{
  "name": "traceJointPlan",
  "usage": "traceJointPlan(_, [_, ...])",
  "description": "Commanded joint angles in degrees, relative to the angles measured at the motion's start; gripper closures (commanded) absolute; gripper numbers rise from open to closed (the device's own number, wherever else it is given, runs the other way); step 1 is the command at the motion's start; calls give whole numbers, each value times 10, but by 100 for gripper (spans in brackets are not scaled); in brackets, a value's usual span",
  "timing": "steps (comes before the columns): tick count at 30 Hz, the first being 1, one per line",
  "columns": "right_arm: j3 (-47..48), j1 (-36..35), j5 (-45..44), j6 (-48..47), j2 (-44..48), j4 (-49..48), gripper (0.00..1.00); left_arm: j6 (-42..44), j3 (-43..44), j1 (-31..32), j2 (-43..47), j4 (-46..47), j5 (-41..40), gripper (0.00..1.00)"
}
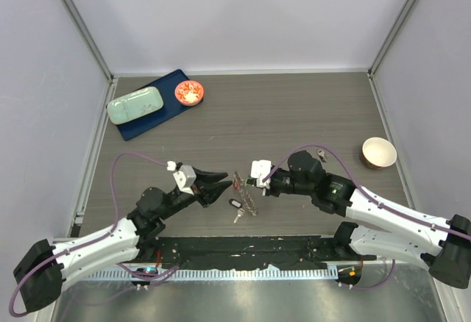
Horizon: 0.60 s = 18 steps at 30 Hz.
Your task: Put the keys on the keyring
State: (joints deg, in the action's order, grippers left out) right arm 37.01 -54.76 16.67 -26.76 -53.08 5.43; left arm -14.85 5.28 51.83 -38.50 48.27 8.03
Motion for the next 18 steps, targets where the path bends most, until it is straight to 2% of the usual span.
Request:
traceJointPlan(1, [53, -2, 17, -37, 7, 13, 99, 96, 88, -1, 6, -147, 29, 64])
traceJointPlan(2, [60, -2, 16, -40, 7, 19, 99, 104, 106, -1, 2, -198, 34, 62])
traceJointPlan(5, [70, -3, 16, -50, 6, 40, 99, 103, 155, -2, -31, -240, 61, 58])
traceJointPlan(10, [70, -3, 15, -58, 9, 58, 99, 89, 156, -5, -74, -216, 90, 55])
traceJointPlan(13, [68, -3, 15, -58, 12, 60, 99, 96, 131, -24, -86, -180, 112, 57])
traceJointPlan(15, [67, -3, 19, -59, 13, 62, 99, 84, 120, -50, -100, -133, 160, 60])
traceJointPlan(16, [67, -3, 19, -59, 12, 63, 99, 75, 105, -79, -104, -78, 213, 60])
traceJointPlan(18, [67, -3, 21, -60, 13, 65, 99, 53, 93, -106, -128, -19, 253, 59])
